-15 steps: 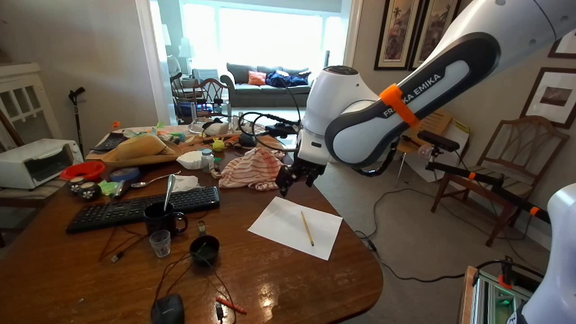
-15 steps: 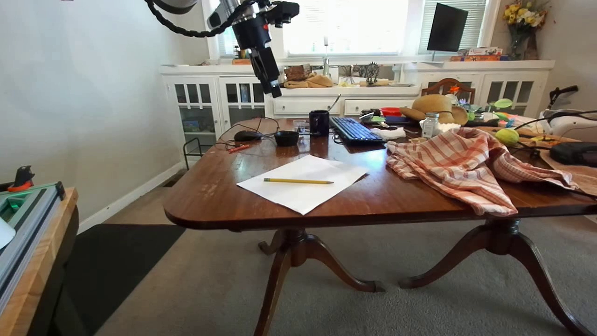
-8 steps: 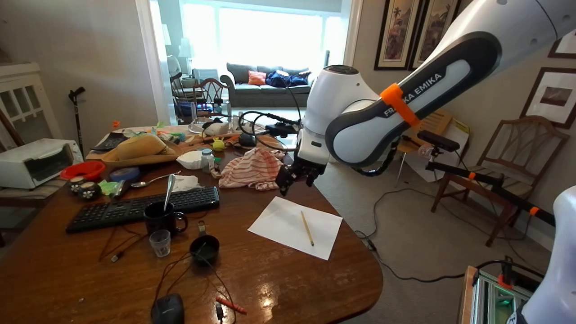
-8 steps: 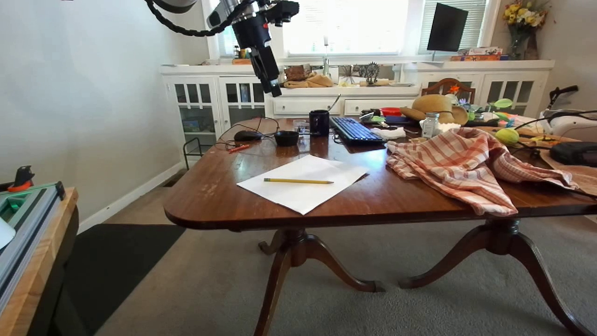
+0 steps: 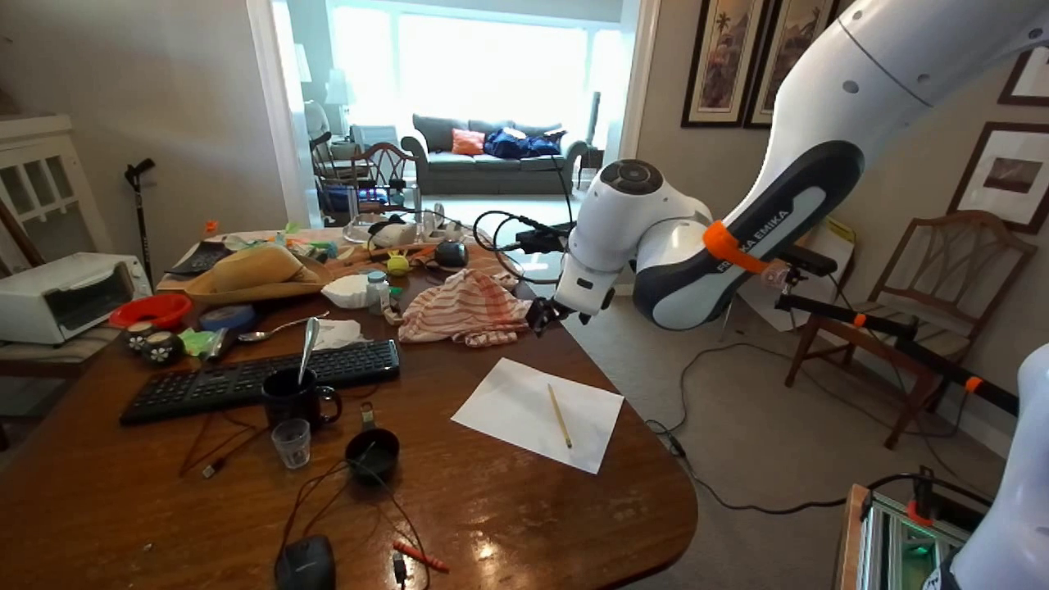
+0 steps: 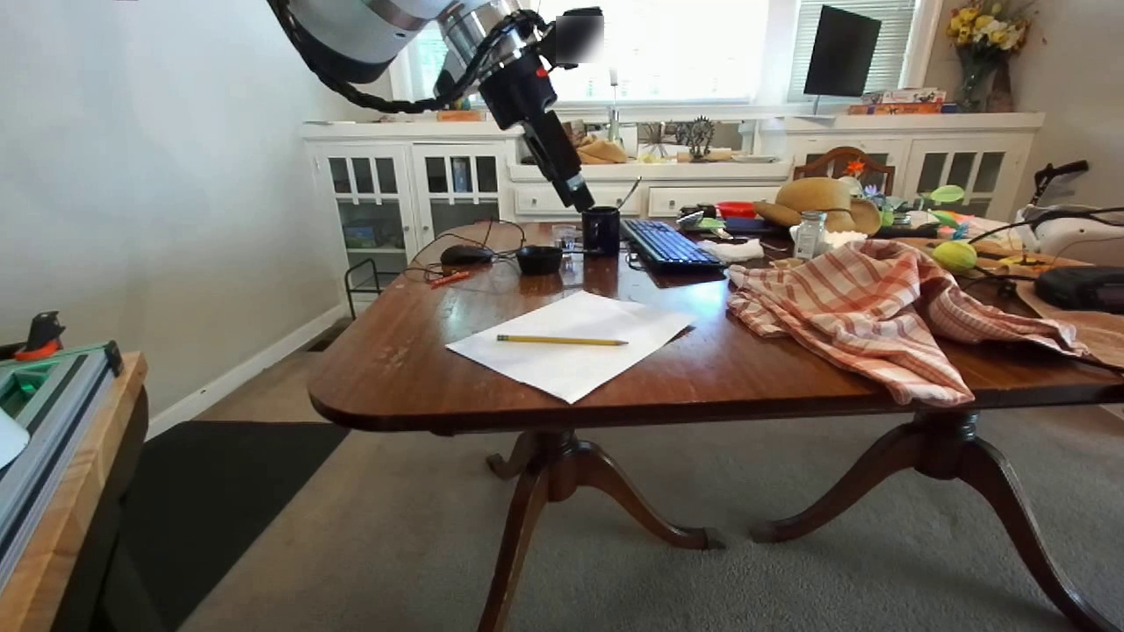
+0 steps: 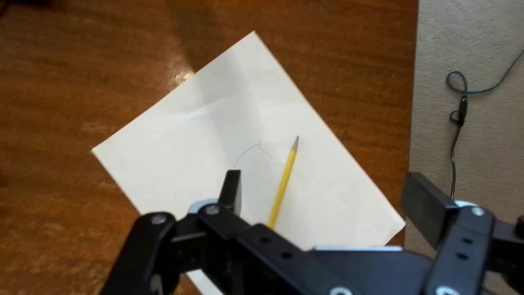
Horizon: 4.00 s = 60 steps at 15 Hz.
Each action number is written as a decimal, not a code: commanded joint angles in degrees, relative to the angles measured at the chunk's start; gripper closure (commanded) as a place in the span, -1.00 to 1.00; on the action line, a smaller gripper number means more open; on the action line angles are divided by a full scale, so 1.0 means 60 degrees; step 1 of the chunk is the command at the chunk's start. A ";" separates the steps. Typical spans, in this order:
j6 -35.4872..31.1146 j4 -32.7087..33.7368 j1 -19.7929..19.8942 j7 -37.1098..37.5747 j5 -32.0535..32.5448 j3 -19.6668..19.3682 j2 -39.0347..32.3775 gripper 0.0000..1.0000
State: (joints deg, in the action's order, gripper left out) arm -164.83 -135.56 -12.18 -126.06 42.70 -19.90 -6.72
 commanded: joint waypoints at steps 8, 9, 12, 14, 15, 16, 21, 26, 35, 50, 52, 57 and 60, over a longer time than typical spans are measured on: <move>-0.0170 0.0375 -0.3129 0.7165 0.4481 -0.2827 -0.1822 -1.00; -0.0286 0.0342 -0.2560 0.5909 0.3897 -0.2536 -0.1342 -1.00; -0.0282 0.0379 -0.2678 0.6137 0.3933 -0.2496 -0.1519 -1.00; -0.0283 0.0399 -0.2590 0.6088 0.3933 -0.2532 -0.1456 -1.00; 0.0037 0.0675 -0.2879 0.6802 0.4834 -0.2858 -0.1628 -1.00; -0.0135 0.0491 -0.2784 0.6750 0.4691 -0.2768 -0.1680 -1.00; -0.0211 0.0398 -0.3062 0.8699 0.6291 -0.2933 -0.2106 -1.00; -0.0181 0.0441 -0.3233 1.0443 0.7366 -0.2879 -0.2558 -1.00; -0.0310 0.0637 -0.3151 1.2253 0.8788 -0.2575 -0.3367 -1.00; -0.0341 0.1632 -0.2807 1.4798 1.0488 -0.2108 -0.4476 -0.85; -0.0314 0.1727 -0.2778 1.5046 1.0738 -0.2057 -0.4563 -0.56; 0.0637 0.1745 -0.1026 1.4771 1.1191 -0.0197 -0.4053 -0.23; 0.1213 0.1872 0.0084 1.4839 1.1535 0.1047 -0.4074 -0.15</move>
State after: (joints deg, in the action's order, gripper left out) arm -160.56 -124.93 -19.99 -37.09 108.53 -21.97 -31.53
